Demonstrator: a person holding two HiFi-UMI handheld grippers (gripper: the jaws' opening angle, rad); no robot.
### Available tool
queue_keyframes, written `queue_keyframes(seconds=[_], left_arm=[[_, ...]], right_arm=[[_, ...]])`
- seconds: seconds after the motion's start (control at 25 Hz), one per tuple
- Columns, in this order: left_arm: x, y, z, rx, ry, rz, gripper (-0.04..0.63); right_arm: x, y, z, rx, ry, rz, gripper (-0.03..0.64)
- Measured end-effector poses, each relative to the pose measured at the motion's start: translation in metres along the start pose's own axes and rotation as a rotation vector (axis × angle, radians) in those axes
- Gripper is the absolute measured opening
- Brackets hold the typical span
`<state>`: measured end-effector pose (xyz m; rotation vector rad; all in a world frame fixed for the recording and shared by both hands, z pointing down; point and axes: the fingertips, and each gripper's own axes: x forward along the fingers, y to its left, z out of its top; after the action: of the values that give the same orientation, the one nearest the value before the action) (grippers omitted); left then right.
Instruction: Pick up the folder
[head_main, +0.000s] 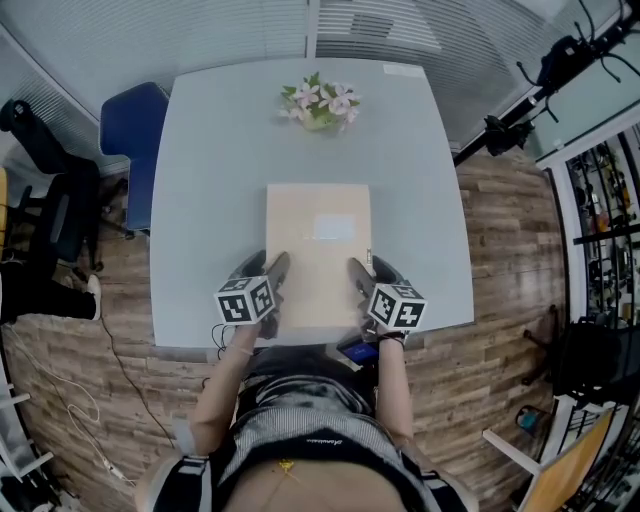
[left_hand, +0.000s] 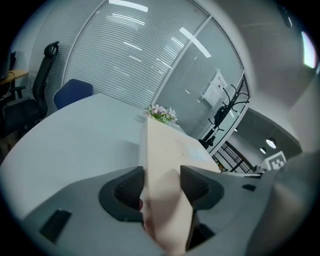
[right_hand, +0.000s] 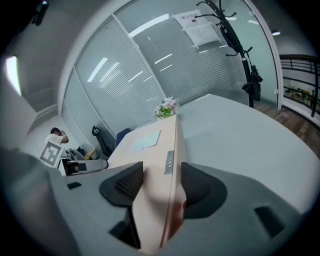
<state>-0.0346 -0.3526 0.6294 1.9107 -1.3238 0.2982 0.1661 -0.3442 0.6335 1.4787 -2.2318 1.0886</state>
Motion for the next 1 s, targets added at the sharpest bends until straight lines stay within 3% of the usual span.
queue_keyframes(seconds=[0.56, 1.0], left_arm=[[-0.095, -0.075, 0.096, 0.11, -0.314, -0.048, 0.216], [-0.141, -0.115, 0.129, 0.157, -0.456, -0.08, 0.215]], right_arm=[[-0.093, 0.062, 0.1, -0.145, -0.258, 0.02, 0.232], [-0.145, 0.089, 0.141, -0.217, -0.372, 0.04, 0.23]])
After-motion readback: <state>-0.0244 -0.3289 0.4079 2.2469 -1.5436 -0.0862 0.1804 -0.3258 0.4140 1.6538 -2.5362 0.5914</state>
